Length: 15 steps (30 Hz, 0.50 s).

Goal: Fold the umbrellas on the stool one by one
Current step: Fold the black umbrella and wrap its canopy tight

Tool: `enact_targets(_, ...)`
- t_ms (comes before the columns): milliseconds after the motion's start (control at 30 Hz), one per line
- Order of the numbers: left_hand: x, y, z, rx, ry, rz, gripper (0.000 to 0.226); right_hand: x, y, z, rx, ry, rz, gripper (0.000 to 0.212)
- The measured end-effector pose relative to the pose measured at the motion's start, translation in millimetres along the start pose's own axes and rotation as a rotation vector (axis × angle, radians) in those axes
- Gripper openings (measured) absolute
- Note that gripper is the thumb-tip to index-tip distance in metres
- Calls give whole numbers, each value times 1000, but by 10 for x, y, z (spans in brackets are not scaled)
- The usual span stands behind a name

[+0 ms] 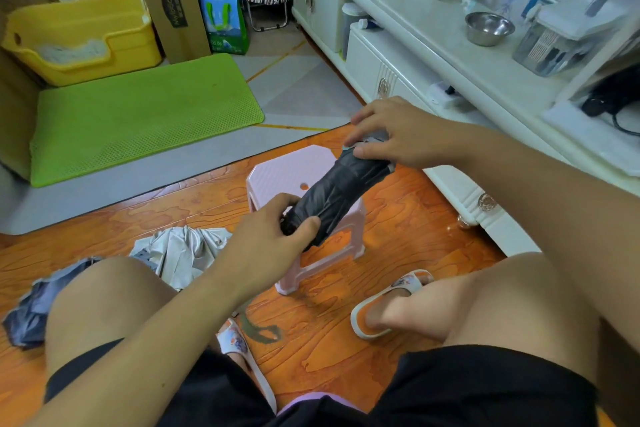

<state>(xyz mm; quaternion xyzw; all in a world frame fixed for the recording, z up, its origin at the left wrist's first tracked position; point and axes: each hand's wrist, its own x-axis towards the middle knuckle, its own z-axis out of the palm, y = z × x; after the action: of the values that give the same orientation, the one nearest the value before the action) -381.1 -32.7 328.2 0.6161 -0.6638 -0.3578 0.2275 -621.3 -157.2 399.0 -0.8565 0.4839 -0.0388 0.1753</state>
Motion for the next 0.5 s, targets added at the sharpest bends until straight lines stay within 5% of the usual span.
enact_targets(200, -25, -25, -13, 25, 2, 0, 30, -83, -20, 13, 67, 79, -42, 11)
enact_targets(333, -31, -8, -29, 104, 36, 80, 36, -58, -46, 46, 177, 90, 42, 24)
enact_targets(500, -28, 8, -10, 167, 59, 115, 33, -21, -56, 91, 207, 232, 181, 8)
